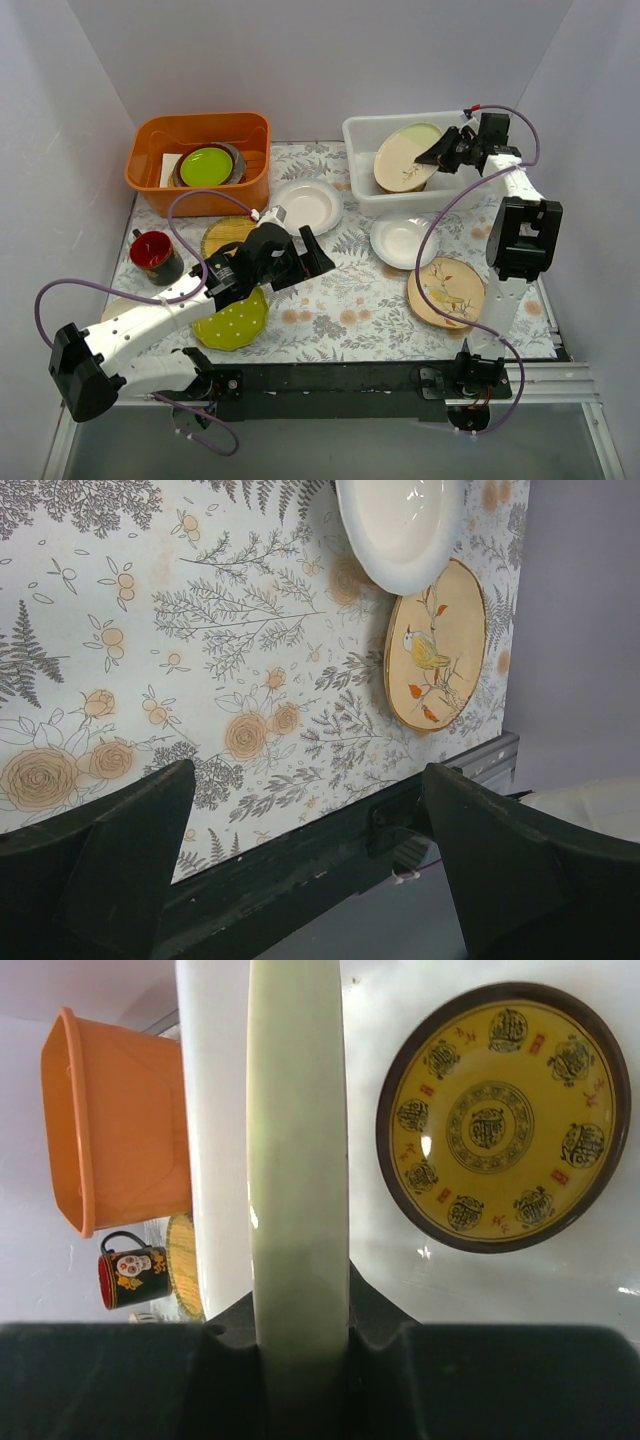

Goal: Place the plates into the plastic bin on the countertop
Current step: Place the plate in the plastic bin.

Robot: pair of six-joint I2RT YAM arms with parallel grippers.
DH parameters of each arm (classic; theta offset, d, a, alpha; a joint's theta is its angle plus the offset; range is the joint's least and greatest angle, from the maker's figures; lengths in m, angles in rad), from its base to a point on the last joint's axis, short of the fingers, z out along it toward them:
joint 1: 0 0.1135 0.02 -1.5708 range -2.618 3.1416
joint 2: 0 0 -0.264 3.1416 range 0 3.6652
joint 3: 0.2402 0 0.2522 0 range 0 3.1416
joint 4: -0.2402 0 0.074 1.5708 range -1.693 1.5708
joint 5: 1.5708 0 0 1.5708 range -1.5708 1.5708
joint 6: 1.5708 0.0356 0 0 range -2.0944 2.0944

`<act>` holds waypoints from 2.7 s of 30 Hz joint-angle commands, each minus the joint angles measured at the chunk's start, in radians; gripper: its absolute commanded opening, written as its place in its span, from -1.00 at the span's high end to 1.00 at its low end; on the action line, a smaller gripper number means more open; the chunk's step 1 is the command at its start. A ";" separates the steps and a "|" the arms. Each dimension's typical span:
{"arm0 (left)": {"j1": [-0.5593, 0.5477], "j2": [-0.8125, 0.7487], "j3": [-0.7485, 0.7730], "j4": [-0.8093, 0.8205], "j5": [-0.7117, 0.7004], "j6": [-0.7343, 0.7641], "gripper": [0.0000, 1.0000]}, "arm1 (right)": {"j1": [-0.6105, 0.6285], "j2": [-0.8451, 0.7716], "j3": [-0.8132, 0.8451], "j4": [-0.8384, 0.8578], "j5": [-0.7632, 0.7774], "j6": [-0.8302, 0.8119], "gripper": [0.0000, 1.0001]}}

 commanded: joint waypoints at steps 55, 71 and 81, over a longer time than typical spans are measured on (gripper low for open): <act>-0.009 0.002 -0.013 0.029 0.070 -0.013 -0.96 | 0.037 0.127 0.229 -0.380 0.406 -0.294 -0.74; -0.018 -0.043 -0.061 0.009 0.055 -0.030 -0.96 | 0.071 -0.196 0.087 -0.339 0.534 -0.291 -0.93; -0.067 -0.035 -0.102 0.004 0.024 -0.055 -0.96 | 0.144 -0.514 -0.160 -0.256 0.509 -0.288 -0.93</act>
